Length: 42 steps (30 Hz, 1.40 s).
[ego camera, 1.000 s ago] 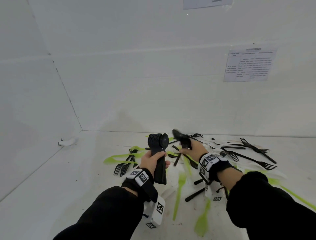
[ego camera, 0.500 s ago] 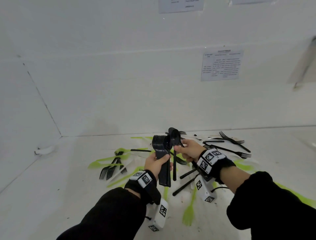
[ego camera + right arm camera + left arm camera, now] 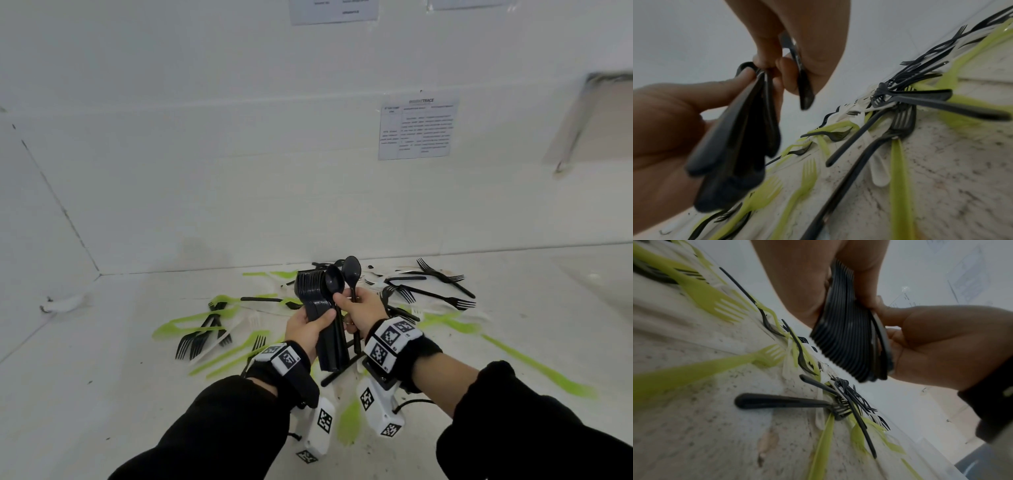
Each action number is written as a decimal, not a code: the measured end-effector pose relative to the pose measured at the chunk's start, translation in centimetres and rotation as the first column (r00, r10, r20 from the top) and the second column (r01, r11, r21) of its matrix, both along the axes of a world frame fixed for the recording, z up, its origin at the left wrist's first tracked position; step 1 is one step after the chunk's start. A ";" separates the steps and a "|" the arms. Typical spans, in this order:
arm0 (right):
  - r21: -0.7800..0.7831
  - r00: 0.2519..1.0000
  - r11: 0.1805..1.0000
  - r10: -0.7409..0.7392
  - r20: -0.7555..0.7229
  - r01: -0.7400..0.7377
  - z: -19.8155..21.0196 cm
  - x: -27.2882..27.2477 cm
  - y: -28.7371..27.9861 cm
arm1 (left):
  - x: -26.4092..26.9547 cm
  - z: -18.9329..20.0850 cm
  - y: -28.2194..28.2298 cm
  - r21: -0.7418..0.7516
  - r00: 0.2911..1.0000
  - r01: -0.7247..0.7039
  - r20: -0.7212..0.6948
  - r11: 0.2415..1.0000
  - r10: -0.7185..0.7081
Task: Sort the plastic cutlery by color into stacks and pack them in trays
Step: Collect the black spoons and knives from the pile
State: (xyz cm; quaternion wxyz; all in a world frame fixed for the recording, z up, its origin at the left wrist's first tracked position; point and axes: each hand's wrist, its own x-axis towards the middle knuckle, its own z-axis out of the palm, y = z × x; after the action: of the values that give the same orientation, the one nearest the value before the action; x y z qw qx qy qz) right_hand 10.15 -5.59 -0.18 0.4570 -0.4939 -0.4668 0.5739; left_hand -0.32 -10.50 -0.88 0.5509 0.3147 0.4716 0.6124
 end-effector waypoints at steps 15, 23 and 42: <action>0.035 0.977 0.999 -0.030 0.212 0.023 -1.8 4.9 1.3 | 6.2 0.0 1.2 -0.104 0.997 0.079 0.010 0.991 -0.078; -0.082 0.970 0.990 0.126 0.208 -0.111 -0.6 7.6 0.6 | 8.2 -1.0 1.7 -0.149 0.980 -0.049 -0.197 0.988 0.019; -0.001 0.767 0.905 0.360 0.531 -0.424 -0.5 9.7 -0.5 | 7.8 -1.6 0.7 -0.152 0.963 -0.139 -0.252 0.978 0.098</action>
State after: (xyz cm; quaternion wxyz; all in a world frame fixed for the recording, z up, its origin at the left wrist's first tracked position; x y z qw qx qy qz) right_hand 19.88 -6.11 -0.66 0.2124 -0.4932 -0.6986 0.4729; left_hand 7.44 -9.80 -2.50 0.4759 0.3106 0.6036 0.5592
